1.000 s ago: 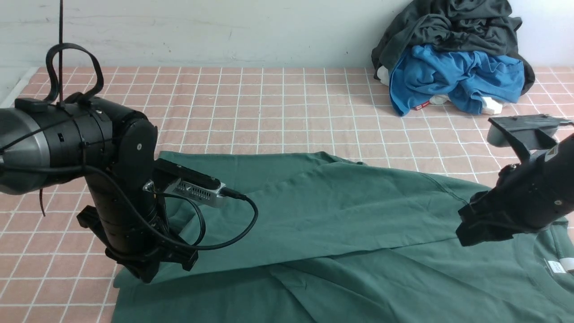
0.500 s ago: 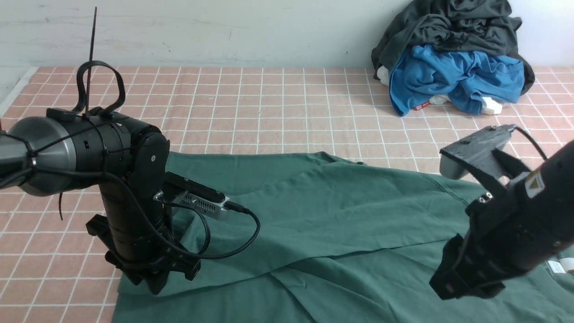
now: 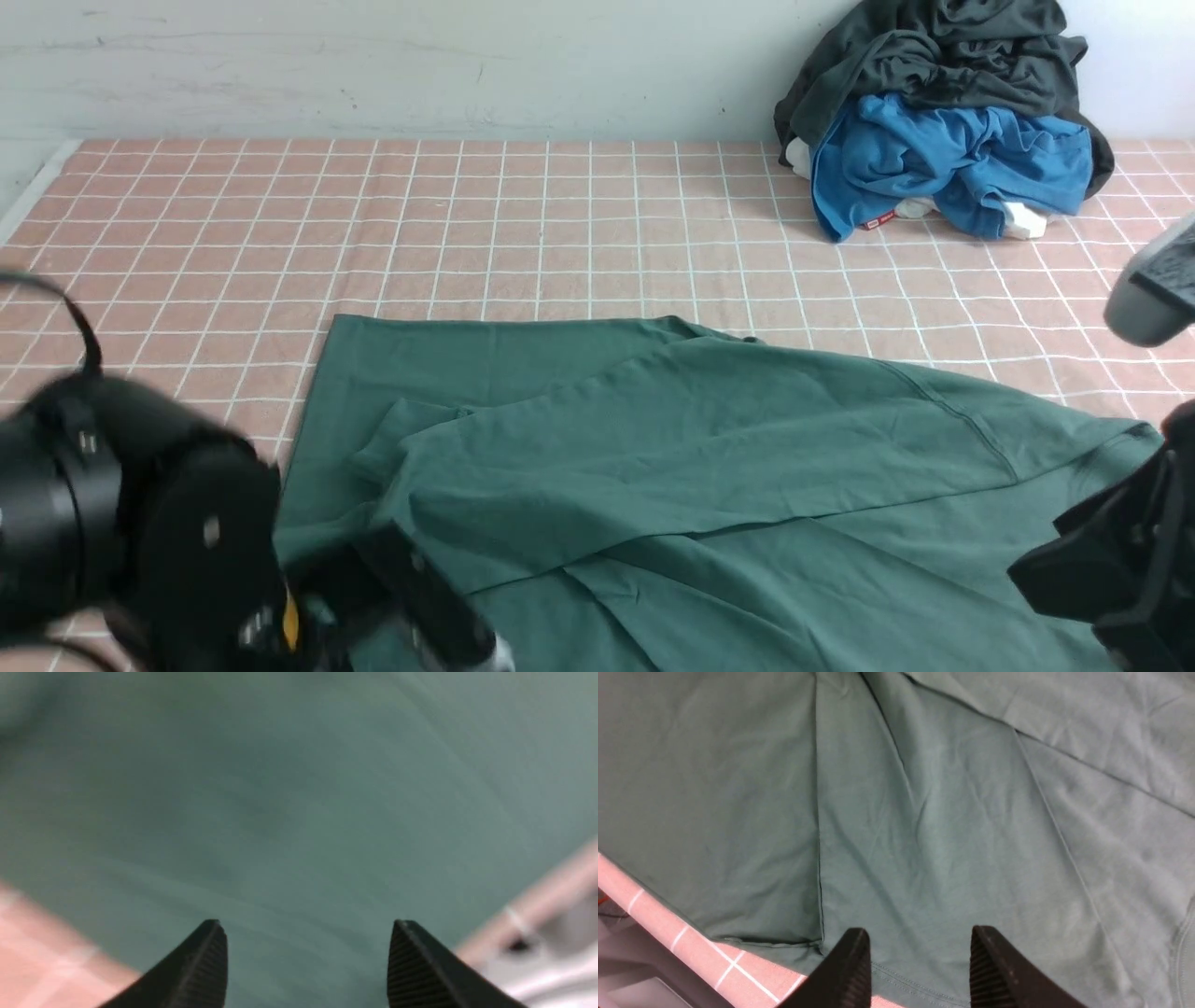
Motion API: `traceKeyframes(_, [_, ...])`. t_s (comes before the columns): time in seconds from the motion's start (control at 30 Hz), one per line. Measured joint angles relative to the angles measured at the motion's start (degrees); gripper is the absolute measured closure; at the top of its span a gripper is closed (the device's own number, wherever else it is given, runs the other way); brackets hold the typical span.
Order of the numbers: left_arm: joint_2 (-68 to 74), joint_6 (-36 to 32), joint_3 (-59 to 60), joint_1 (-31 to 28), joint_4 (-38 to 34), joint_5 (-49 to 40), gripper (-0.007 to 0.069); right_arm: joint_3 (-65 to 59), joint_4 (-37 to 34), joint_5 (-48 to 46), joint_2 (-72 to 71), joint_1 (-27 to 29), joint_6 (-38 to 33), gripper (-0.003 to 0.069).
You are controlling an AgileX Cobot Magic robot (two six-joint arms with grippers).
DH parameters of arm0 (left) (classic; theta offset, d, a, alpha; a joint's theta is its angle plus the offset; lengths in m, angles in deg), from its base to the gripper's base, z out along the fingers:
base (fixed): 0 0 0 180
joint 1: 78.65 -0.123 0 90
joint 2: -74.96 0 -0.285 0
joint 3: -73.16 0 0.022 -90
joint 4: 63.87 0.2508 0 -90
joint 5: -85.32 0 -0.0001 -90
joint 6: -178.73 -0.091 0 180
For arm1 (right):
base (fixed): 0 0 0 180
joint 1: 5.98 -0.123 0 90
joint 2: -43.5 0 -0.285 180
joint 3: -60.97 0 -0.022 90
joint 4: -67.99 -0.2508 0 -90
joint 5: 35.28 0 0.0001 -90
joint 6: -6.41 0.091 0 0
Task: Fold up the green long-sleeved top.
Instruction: Use both arms simultaneously to clamp the lower edge of the clothing fabric
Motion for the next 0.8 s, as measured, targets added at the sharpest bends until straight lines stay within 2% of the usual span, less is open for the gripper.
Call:
traceKeyframes(0.03, [-0.20, -0.55, 1.05, 1.33, -0.10, 0.30, 0.0195, 0.00, 0.00, 0.00, -0.19, 0.00, 0.00, 0.0377])
traceKeyframes(0.1, [-0.59, -2.55, 6.63, 9.78, -0.03, 2.21, 0.0195, 0.00, 0.04, -0.12, -0.25, 0.00, 0.00, 0.0377])
traceKeyframes(0.2, [-0.62, -1.77, 10.04, 16.50, 1.81, 4.76, 0.0195, 0.00, 0.04, -0.17, -0.25, -0.06, 0.00, 0.0377])
traceKeyframes(0.27, [-0.73, -0.09, 10.57, 19.03, 3.25, 5.69, 0.0195, 0.00, 0.04, -0.17, -0.25, -0.06, 0.00, 0.0377])
traceKeyframes(0.57, [-0.87, 2.99, 10.91, 20.55, 10.48, 7.97, 0.0162, 0.00, 0.04, -0.17, -0.25, -0.06, 0.00, 0.0377])
traceKeyframes(0.8, [2.41, 3.67, 10.91, 20.55, 10.15, 8.18, 0.0155, 0.00, -0.11, -0.18, -0.25, -0.06, 0.00, 0.0377])
